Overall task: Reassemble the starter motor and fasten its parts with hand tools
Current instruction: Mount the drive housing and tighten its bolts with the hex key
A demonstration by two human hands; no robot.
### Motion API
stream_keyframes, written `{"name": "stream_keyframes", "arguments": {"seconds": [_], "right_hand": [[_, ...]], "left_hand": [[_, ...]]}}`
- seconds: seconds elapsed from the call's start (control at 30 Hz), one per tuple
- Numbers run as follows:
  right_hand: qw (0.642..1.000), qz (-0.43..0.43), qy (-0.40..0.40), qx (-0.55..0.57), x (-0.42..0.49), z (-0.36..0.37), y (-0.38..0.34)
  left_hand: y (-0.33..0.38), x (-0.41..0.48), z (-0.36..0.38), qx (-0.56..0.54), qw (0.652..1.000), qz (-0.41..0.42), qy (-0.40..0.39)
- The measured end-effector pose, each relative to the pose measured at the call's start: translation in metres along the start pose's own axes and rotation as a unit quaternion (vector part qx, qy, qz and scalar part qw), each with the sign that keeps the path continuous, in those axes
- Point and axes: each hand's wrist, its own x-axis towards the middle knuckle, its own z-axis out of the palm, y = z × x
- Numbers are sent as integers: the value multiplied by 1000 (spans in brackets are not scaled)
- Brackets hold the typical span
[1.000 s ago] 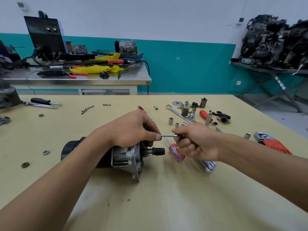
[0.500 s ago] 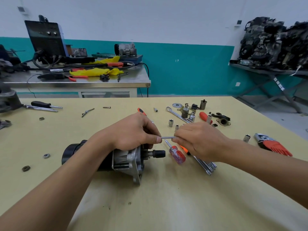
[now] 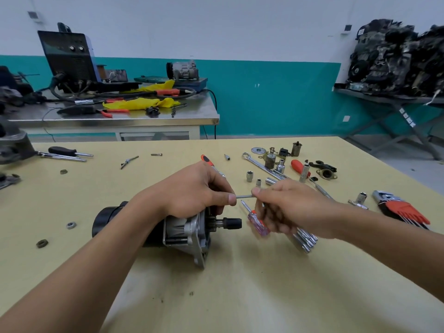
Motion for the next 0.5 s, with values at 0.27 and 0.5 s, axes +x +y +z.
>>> {"name": "stream_keyframes", "arguments": {"seconds": [0.27, 0.5], "right_hand": [[612, -524, 129, -577, 12, -33, 21], [720, -502, 141, -458, 18, -19, 20]], "left_hand": [[-1, 1, 0, -1, 1000, -1, -2], [-1, 1, 2, -19, 1000, 8, -3]]}}
